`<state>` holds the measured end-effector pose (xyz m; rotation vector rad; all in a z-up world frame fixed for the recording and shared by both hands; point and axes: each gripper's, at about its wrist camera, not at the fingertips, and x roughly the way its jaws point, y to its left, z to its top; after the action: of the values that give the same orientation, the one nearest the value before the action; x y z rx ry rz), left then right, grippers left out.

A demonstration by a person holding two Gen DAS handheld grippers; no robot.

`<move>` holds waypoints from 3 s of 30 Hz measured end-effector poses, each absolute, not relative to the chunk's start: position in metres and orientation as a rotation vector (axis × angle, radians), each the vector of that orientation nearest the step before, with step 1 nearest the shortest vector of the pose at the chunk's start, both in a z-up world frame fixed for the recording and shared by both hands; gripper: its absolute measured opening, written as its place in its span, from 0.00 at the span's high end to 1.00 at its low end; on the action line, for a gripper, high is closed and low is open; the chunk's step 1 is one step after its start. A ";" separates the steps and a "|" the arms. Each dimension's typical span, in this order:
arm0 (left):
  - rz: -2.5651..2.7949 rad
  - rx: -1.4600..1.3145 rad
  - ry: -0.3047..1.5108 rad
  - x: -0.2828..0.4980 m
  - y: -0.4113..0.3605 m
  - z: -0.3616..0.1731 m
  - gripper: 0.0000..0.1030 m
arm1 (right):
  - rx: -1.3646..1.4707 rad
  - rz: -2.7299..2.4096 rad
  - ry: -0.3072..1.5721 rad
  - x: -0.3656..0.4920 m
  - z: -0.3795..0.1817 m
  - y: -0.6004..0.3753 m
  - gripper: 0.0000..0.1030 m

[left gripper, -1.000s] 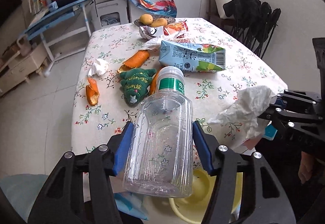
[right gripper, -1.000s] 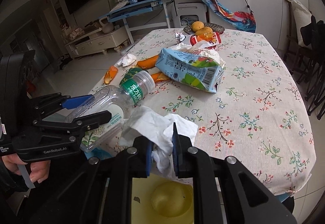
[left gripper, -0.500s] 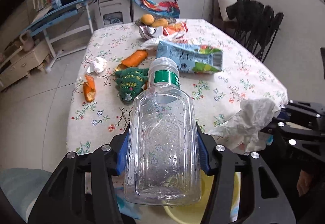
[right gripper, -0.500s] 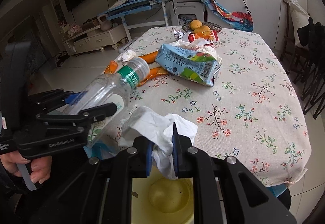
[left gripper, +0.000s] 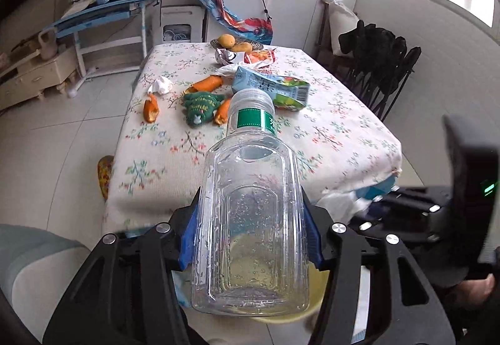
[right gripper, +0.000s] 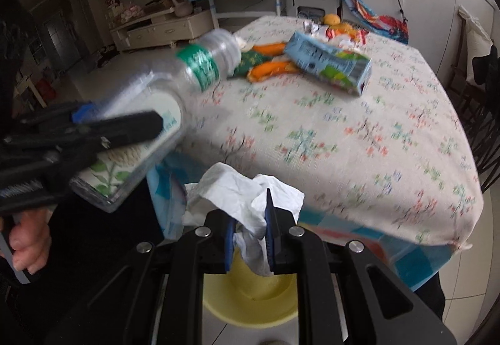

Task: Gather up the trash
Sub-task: 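Carry tissue and bottle to the yellow basin and open both grippers, then withdraw both tools from the basin back over the table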

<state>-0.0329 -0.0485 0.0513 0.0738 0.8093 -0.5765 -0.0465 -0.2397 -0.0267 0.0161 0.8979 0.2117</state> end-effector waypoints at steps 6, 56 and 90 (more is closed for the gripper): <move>-0.590 0.086 0.819 -0.059 -0.045 0.045 0.49 | 0.019 0.210 0.995 -0.051 -0.068 -0.232 0.83; -0.584 0.237 1.034 -0.079 -0.097 -0.051 0.41 | 0.233 -0.070 0.810 -0.089 -0.072 -0.304 0.33; -0.469 0.168 0.840 -0.076 -0.071 -0.013 0.30 | 0.138 -0.060 0.741 -0.087 -0.061 -0.283 0.29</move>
<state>-0.0758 -0.0712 -0.0130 0.1681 0.8405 -0.4690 -0.0871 -0.2830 -0.0610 0.1383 0.7414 -0.0602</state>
